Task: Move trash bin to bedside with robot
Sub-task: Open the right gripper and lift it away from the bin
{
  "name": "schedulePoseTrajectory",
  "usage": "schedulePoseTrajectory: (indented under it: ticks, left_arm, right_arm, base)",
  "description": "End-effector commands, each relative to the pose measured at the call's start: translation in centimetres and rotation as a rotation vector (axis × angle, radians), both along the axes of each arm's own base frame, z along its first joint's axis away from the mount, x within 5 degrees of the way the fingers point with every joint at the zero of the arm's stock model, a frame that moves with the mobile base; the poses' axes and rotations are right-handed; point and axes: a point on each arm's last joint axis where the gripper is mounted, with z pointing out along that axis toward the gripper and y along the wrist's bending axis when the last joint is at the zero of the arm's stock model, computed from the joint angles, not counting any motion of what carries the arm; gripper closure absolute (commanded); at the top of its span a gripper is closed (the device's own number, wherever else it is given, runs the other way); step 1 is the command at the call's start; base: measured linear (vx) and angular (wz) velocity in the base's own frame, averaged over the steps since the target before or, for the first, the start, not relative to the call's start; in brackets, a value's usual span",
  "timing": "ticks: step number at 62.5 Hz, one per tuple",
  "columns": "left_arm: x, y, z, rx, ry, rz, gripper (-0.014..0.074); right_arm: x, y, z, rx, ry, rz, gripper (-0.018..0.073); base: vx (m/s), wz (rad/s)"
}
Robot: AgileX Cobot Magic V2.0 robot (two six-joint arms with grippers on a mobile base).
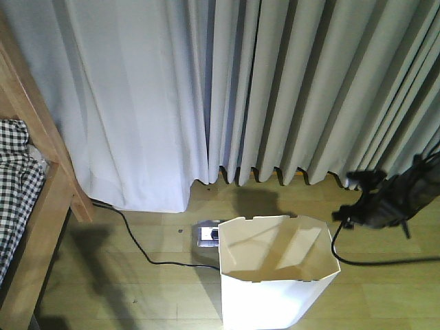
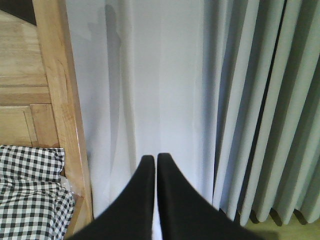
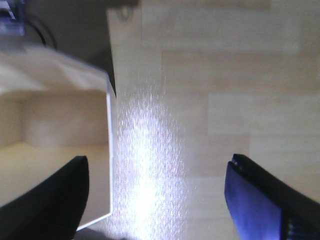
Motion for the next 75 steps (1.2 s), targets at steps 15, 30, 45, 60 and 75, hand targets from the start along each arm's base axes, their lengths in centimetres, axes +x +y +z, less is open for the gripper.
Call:
schedulePoseTrajectory:
  ticks: [15, 30, 45, 60, 75]
  left_arm:
    - [0.0, 0.0, 0.2, -0.014, -0.074, -0.001, 0.0603]
    - [0.0, 0.0, 0.2, -0.014, -0.074, -0.001, 0.0603]
    - [0.0, 0.0, 0.2, -0.014, -0.074, -0.001, 0.0603]
    - [0.0, 0.0, 0.2, -0.014, -0.074, -0.001, 0.0603]
    - [0.0, 0.0, 0.2, -0.014, -0.074, -0.001, 0.0603]
  right_arm:
    - [-1.4, 0.5, 16.2, -0.007, -0.308, 0.032, 0.0014]
    - [-6.3, 1.7, 25.4, 0.011, -0.509, 0.070, 0.0014]
    - [-13.1, 2.8, 32.6, -0.027, -0.787, 0.095, 0.0014]
    - [-19.4, 4.1, 35.6, -0.014, -0.960, 0.140, 0.0014]
    - [-24.2, 6.0, 36.7, 0.063, -0.986, 0.262, 0.0014]
  base:
    - [0.00, 0.00]
    - [0.00, 0.00]
    - [0.00, 0.00]
    - [0.00, 0.00]
    - [0.00, 0.00]
